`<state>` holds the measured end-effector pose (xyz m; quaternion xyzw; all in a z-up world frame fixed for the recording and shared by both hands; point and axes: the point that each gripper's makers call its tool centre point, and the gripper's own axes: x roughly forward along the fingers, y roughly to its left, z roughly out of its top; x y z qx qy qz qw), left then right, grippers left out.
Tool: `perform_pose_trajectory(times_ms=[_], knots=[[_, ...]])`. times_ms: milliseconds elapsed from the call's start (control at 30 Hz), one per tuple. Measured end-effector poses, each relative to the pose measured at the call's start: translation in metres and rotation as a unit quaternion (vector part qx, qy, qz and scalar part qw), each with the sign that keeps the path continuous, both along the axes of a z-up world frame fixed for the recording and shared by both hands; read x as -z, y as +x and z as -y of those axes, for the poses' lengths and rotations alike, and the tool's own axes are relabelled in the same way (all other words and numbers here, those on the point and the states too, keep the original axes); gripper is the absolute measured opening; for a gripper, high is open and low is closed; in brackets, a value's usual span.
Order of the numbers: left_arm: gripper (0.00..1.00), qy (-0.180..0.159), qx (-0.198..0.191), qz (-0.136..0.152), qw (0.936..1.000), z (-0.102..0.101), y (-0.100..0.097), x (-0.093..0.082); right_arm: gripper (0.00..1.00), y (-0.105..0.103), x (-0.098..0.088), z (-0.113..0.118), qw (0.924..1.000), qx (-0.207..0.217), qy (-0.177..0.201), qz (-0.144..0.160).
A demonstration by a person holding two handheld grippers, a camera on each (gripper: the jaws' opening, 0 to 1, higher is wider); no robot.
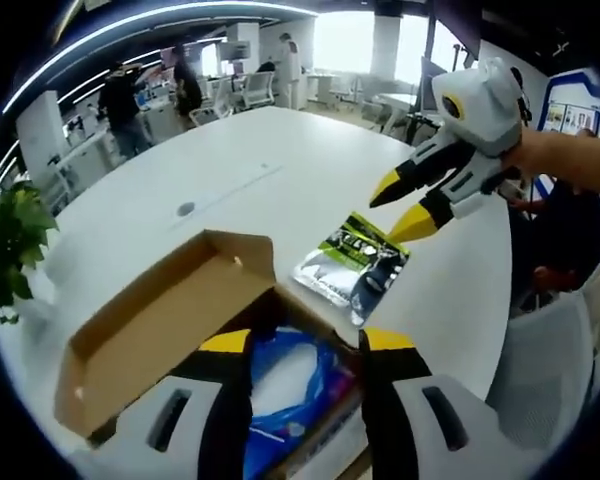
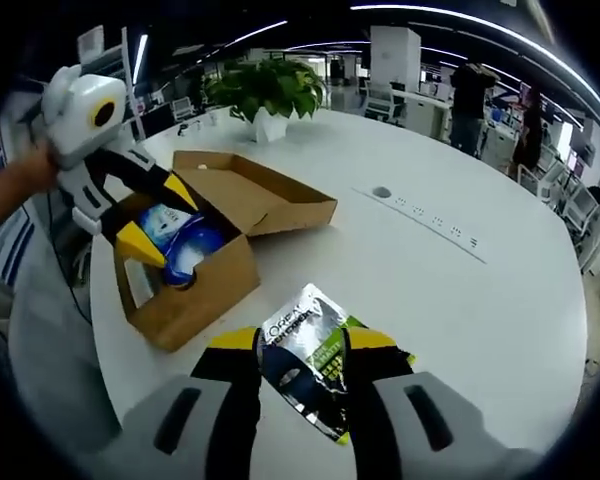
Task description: Operate the shoe box by opening the lid, removing the specified soft item, and placing it in the target area until the item is outside and the box remains undamaged.
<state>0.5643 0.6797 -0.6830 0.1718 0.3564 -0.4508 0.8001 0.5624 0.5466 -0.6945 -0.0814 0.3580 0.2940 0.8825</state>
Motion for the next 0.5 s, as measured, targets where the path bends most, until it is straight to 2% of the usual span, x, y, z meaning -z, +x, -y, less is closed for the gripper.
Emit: perform_pose_trajectory(times_ms=[200,500], knots=[[0.42,-0.005,-0.025,0.008,0.9996,-0.026,0.005,-0.008,0.30,-0.002,-0.008,-0.019,0.9997,-0.012,0.020,0.001],[0.43,0.000,-0.063,0.010,0.9980,-0.068,0.007,-0.009,0.30,-0.004,-0.018,-0.049,0.9983,-0.032,0.048,0.003]])
